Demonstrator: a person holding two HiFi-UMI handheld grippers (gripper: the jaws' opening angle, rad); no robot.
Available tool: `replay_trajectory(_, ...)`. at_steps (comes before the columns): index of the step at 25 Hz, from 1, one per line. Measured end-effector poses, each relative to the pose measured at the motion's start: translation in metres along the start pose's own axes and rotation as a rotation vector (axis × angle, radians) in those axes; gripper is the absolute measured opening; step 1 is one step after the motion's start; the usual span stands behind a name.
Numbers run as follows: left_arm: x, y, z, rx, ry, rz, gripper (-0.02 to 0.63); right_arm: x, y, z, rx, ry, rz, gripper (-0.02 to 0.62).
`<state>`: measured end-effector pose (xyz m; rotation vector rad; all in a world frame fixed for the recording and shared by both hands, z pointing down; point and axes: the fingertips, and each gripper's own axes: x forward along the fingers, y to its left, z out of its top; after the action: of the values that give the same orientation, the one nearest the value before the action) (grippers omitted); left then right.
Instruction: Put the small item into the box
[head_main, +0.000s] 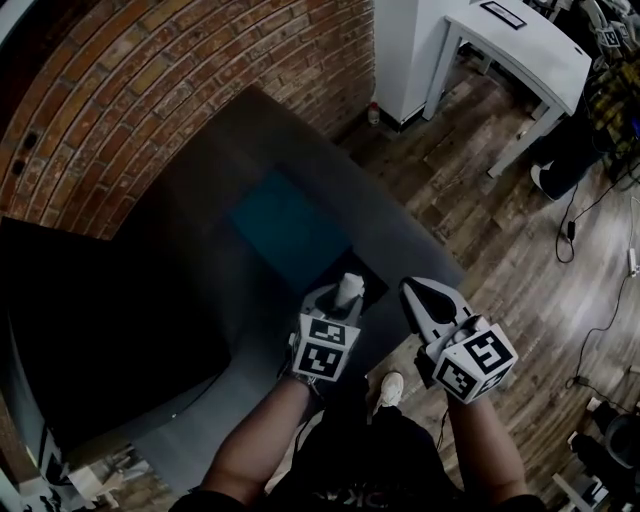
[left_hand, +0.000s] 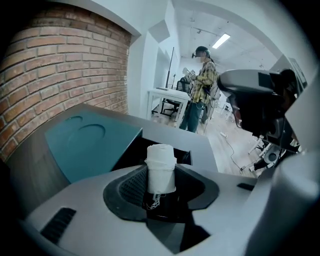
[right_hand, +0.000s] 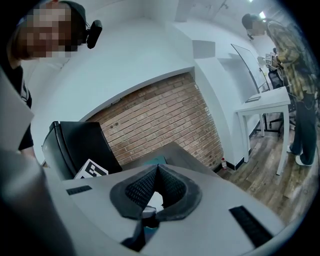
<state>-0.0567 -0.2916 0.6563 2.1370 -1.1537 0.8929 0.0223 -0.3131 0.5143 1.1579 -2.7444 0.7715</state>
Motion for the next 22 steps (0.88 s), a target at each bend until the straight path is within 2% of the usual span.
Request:
replay_trajectory(11,0.019,-0.002,-0.019,0.084,0.183,-0.004,0.19,-0.003,-0.014,0.002,0.018,-0.011,-0.029,0.018)
replay_trajectory(22,0.023,-0.004,-0.021,0.096,0.203,-0.006,0.19,-0.009,-0.02,0.005,0.032,-0.03,-0.037,0.018)
